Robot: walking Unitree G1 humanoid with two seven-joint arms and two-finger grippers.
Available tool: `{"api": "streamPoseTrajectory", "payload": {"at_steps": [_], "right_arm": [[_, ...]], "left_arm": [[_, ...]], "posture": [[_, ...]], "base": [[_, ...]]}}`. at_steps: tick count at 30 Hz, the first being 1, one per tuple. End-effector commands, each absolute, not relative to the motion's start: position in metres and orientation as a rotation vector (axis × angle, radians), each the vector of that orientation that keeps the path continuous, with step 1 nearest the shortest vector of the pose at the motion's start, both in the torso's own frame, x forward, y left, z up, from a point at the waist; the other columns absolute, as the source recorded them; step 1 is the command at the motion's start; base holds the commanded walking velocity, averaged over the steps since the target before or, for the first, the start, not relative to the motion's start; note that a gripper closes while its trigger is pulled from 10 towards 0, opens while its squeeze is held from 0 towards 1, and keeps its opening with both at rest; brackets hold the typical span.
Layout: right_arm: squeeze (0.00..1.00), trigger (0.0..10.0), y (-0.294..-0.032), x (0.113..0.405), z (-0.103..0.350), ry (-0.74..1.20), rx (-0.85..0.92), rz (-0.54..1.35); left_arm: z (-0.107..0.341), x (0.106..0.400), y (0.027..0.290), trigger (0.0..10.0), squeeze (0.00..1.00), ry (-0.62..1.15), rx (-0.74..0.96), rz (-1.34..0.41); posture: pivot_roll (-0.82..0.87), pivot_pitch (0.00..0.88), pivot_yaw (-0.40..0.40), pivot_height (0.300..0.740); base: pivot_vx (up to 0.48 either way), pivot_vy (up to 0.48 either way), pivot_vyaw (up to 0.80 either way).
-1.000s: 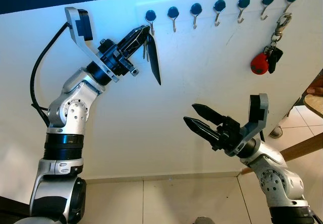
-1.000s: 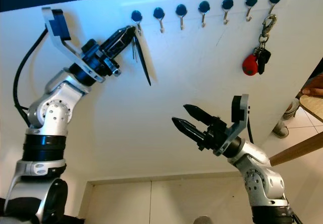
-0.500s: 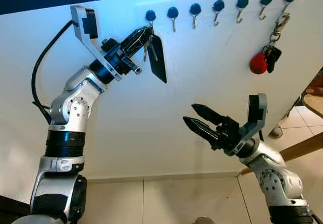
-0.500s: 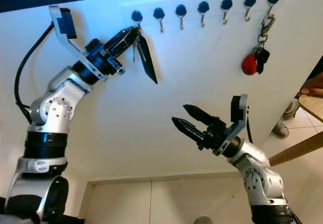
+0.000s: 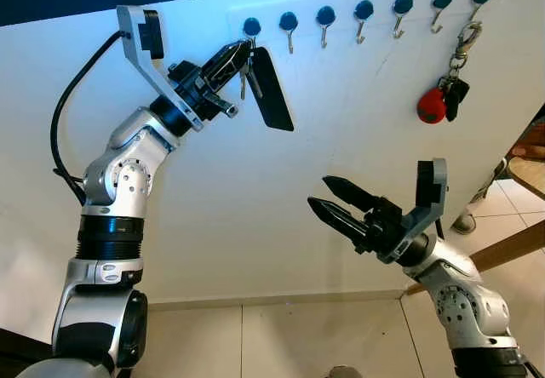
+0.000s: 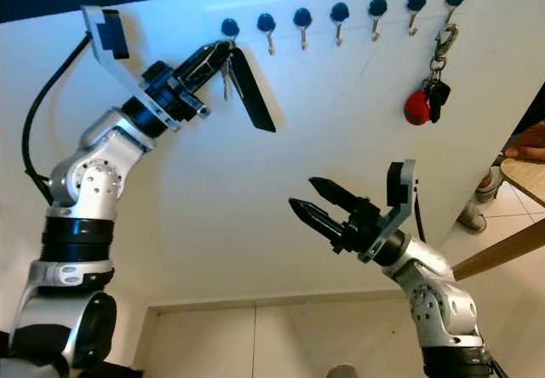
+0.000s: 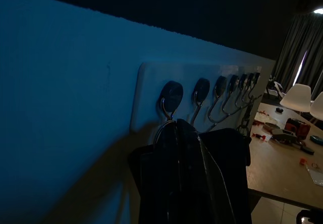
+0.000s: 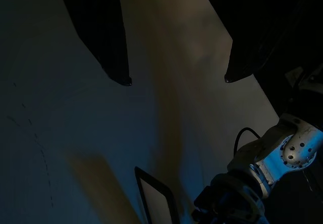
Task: Hang keys on a hook
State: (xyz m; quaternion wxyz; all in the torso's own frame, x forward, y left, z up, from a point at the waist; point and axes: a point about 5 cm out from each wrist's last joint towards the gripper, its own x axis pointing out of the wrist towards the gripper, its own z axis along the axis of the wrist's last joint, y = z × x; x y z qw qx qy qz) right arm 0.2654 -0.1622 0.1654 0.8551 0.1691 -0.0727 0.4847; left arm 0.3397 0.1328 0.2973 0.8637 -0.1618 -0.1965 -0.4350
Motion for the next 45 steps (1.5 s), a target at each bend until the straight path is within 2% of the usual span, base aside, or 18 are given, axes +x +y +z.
{"api": "streamPoseTrajectory", "payload": {"at_steps": [1, 30, 37, 45], "right_arm": [[0.00, 10.0, -0.157, 0.265, 0.162, -0.151, 0.357, 1.026], [0.00, 10.0, -0.157, 0.266, 0.163, -0.154, 0.352, 1.019], [0.00, 10.0, -0.157, 0.266, 0.164, -0.155, 0.350, 1.019], [0.00, 10.0, -0.157, 0.266, 0.163, -0.154, 0.352, 1.021]], "left_arm": [[0.290, 0.344, 0.136, 10.0, 0.00, -0.356, -0.321, -0.880], [0.283, 0.345, 0.131, 10.0, 0.00, -0.327, -0.251, -0.846], [0.281, 0.343, 0.121, 10.0, 0.00, -0.342, -0.166, -0.831], [0.280, 0.345, 0.122, 10.0, 0.00, -0.356, -0.107, -0.792]], "posture": [[-0.19, 0.111, 0.139, 0.740], [-0.19, 0.110, 0.133, 0.740], [-0.19, 0.110, 0.133, 0.740], [-0.19, 0.106, 0.130, 0.740]], "base": [[0.000, 0.000, 0.00], [0.000, 0.000, 0.00], [0.000, 0.000, 0.00], [0.000, 0.000, 0.00]]}}
